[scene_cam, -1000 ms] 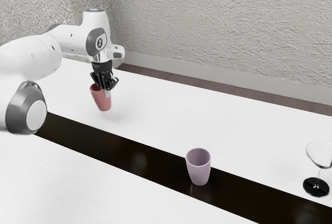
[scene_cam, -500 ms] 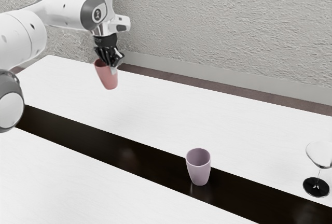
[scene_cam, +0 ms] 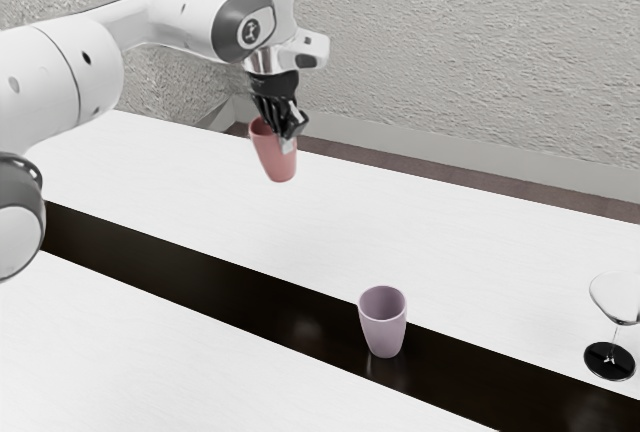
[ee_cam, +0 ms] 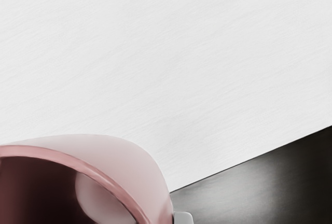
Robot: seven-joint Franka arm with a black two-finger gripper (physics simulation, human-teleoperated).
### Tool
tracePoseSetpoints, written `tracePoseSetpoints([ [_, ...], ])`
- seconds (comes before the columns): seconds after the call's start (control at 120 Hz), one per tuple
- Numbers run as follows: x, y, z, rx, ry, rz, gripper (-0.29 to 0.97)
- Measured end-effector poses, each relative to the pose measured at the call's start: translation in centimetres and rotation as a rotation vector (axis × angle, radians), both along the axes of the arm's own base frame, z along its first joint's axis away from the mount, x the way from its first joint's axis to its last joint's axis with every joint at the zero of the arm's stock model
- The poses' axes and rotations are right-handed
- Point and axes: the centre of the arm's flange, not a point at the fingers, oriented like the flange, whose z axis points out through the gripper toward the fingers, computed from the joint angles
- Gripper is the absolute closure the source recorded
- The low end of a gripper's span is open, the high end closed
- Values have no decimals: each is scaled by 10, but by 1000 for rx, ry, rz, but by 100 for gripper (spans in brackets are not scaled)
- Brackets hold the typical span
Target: Place the left cup onto the right cup
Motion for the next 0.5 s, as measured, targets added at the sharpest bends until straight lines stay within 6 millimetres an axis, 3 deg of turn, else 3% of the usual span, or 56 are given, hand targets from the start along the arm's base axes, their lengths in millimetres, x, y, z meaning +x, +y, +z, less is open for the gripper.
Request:
tracePoseSetpoints([
  [0.25,-12,-77,-5,3,1,-114,79],
  [0.5,-40,-119,-22,-8,31,-183,79],
])
